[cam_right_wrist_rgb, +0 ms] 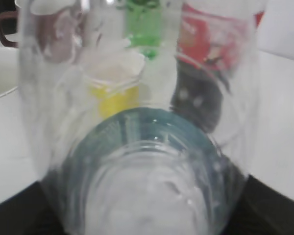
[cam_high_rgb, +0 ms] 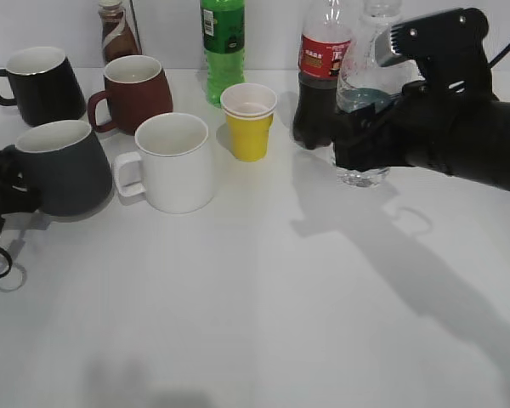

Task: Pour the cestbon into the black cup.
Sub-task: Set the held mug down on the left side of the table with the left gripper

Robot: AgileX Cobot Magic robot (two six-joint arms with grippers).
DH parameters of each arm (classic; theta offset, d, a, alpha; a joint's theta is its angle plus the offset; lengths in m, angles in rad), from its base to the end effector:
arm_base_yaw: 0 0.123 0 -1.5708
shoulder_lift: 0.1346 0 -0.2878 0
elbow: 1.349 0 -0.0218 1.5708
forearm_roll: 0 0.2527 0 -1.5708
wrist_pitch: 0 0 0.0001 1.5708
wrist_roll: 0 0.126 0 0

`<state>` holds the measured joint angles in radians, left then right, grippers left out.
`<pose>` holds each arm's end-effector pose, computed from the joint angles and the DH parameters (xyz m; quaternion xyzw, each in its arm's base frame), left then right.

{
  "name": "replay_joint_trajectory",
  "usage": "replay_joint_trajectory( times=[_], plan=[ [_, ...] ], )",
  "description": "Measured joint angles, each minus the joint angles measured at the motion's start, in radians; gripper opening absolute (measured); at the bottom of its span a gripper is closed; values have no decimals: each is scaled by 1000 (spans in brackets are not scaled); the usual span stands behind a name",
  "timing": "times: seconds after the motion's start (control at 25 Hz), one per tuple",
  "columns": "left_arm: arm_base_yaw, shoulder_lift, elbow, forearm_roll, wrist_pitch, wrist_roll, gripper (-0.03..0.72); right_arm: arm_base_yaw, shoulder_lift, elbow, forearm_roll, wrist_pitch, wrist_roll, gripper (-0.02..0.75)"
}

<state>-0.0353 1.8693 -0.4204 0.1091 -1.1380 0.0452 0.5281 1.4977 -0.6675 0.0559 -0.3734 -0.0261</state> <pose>0.3161 -0.0236 0.1134 0.0801 0.7779 -0.0213 0.6229 0.2915 0.1671 0.2097 -0.1994 0.8007 0.1464 0.5456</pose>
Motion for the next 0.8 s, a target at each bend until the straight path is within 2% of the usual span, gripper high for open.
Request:
replay_joint_trajectory(
  times=[0.44,0.8],
  plan=[
    [0,17,-8,24,-21,-1,43,-1,-7,1,0,-1,3,462],
    [2,17,25,37,-57,-8,94,-1,-7,1,0,-1,4,462]
  ],
)
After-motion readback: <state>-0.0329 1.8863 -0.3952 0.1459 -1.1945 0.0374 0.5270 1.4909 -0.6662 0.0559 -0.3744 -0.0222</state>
